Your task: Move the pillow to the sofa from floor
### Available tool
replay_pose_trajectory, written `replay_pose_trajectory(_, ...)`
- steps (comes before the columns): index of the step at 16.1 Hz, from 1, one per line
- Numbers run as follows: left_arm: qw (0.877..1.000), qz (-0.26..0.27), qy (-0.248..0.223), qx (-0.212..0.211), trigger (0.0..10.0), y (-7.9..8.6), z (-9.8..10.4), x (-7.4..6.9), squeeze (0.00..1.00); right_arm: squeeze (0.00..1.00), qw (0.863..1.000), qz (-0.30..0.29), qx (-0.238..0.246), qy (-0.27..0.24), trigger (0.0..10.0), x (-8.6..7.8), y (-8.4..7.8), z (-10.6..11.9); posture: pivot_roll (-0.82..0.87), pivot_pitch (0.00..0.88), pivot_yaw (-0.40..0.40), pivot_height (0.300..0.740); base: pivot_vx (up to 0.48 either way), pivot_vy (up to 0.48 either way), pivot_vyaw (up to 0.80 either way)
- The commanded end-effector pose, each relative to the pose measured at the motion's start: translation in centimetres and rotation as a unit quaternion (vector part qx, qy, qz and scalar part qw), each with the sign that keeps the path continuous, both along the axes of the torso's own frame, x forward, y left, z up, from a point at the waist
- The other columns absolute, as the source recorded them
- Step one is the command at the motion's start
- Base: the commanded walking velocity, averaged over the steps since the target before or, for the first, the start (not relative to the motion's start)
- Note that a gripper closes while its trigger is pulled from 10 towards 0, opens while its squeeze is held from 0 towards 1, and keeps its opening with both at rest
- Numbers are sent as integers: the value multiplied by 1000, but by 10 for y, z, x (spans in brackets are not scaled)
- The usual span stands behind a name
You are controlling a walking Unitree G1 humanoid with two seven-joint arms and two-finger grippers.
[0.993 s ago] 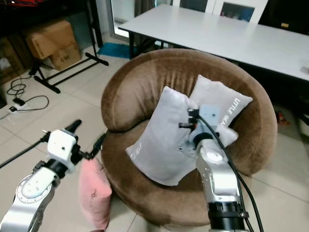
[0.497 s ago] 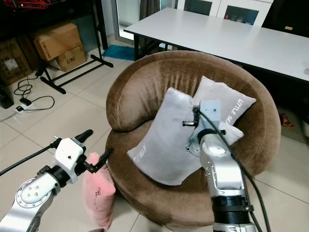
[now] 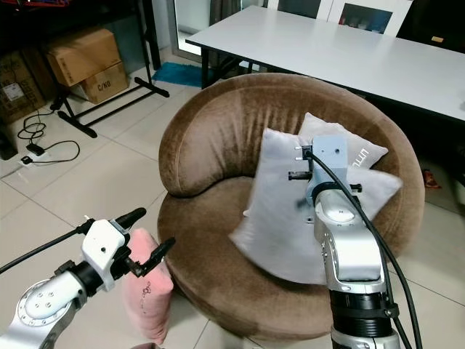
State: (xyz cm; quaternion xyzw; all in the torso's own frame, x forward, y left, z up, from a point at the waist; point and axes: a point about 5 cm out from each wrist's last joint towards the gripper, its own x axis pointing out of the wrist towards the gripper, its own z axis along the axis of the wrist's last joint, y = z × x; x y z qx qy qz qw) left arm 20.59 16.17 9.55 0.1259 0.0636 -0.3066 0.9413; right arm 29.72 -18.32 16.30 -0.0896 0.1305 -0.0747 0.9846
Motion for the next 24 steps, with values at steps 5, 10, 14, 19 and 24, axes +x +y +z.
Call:
replay_pose_trajectory(5, 999, -37, 23, -10, 10000, -8, 1, -9, 0, 0, 1000, -13, -14, 6, 10000, -2, 1, -2, -14, 0, -66, 740, 0, 0, 0)
replay_pose_trajectory(10, 997, -74, 35, 0, 10000, -11, 3, -6, 0, 0, 999, 1, -16, 42, 10000, 43, 12, -35, -2, 0, -62, 740, 0, 0, 0)
replay_pose_trajectory(14, 996, -81, 26, 10, 10000, -10, 7, 1, 0, 59, 999, 18, 3, 47, 10000, 83, 22, -37, 18, 0, -69, 740, 0, 0, 0)
replay_pose_trajectory(19, 996, -87, 24, 8, 10000, -10, 12, 4, 0, 1000, 1000, -13, -22, 12, 10000, 102, 8, -14, 34, 0, -76, 740, 0, 0, 0)
replay_pose_trajectory(24, 991, -121, 50, -14, 10000, -16, 13, 4, 0, 1000, 997, -64, -15, -43, 10000, 108, -14, 10, 31, 0, -52, 740, 0, 0, 0)
